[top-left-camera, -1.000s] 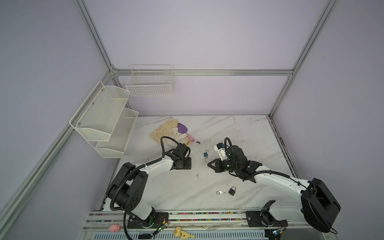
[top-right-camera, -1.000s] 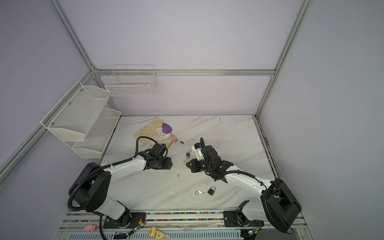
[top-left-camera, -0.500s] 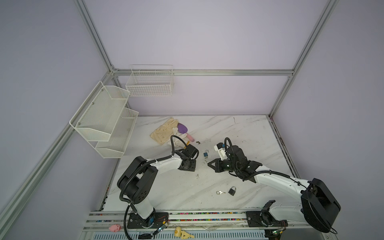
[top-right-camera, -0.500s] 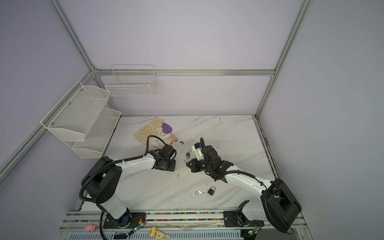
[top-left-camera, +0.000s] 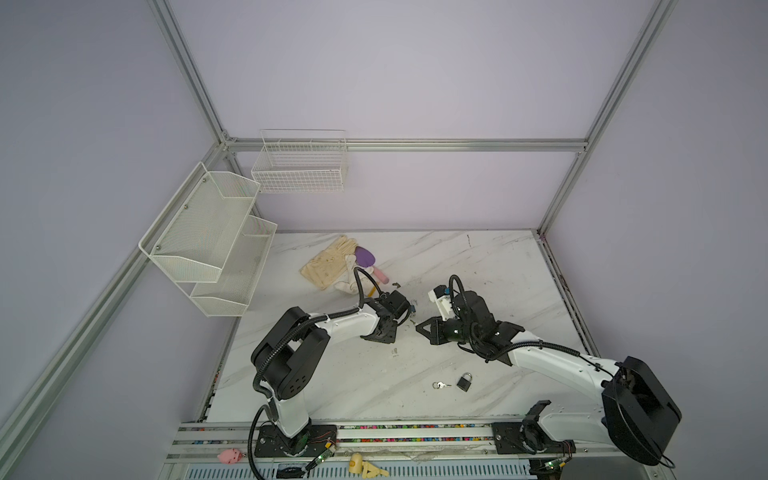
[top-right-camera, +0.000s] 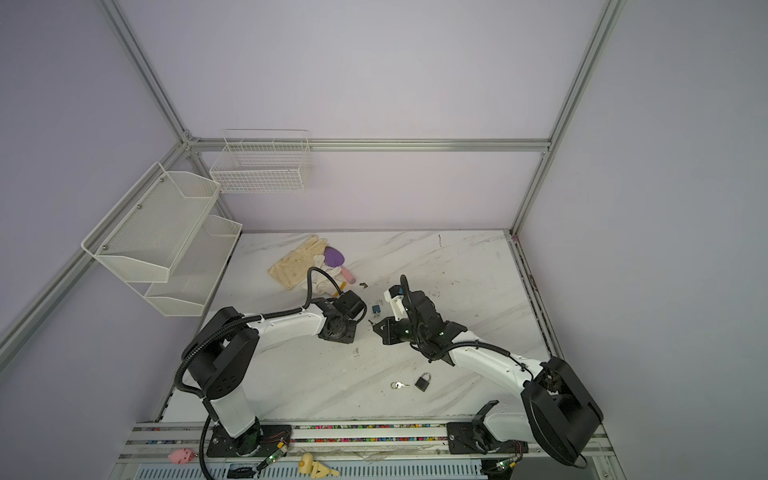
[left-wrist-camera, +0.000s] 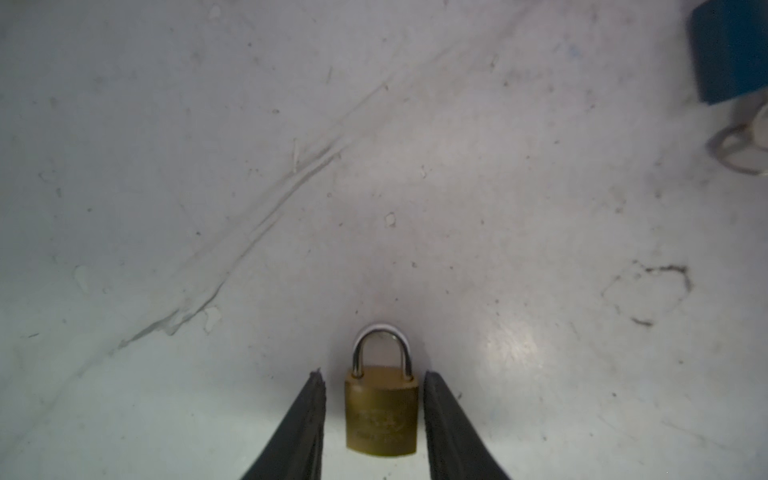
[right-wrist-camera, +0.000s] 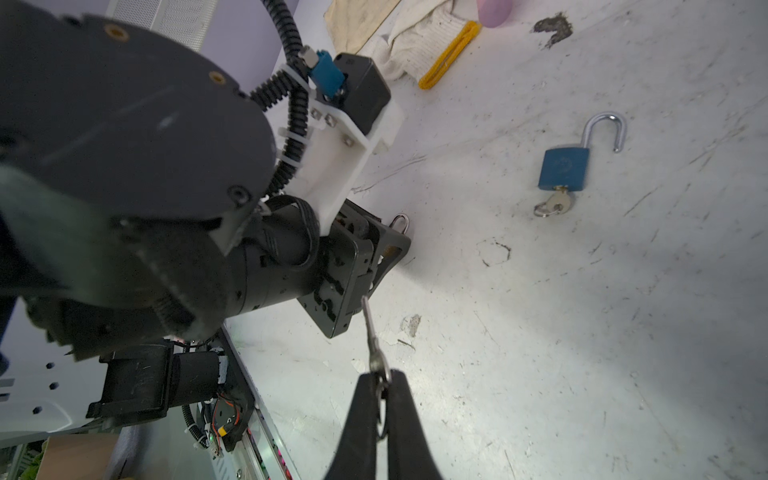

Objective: Unlock with the key
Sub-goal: 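Close the left gripper on the brass padlock body and lift it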

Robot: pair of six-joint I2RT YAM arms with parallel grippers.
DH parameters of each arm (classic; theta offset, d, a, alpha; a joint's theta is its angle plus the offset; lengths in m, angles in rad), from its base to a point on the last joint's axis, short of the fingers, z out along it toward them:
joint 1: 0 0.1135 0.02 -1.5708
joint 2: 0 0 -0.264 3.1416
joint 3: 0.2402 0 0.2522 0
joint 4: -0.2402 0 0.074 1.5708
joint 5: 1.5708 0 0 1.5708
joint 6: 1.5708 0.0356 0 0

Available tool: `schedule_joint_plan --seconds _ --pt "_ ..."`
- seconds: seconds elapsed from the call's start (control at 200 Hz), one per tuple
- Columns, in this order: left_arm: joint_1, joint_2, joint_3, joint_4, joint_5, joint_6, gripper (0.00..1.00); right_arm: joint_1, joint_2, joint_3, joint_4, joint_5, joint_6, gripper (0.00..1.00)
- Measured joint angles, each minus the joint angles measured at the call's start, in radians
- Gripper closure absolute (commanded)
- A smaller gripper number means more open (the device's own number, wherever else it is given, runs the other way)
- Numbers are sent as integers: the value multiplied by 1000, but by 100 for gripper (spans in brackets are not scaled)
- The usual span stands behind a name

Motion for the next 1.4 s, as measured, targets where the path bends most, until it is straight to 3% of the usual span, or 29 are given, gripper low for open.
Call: schedule_joint_plan --seconds 0.475,0.87,1.09,1.4 --pt "-2 6 6 -18 17 -47 71 0 -18 1 -20 3 0 100" --pt "-2 -16 6 -3 20 -122 91 0 -60 40 -122 74 -23 100" --pt "4 -210 -5 76 27 -271 95 28 -57 60 -172 137 -10 100" --pt "31 -547 -208 292 59 -626 100 231 28 148 -133 302 58 100"
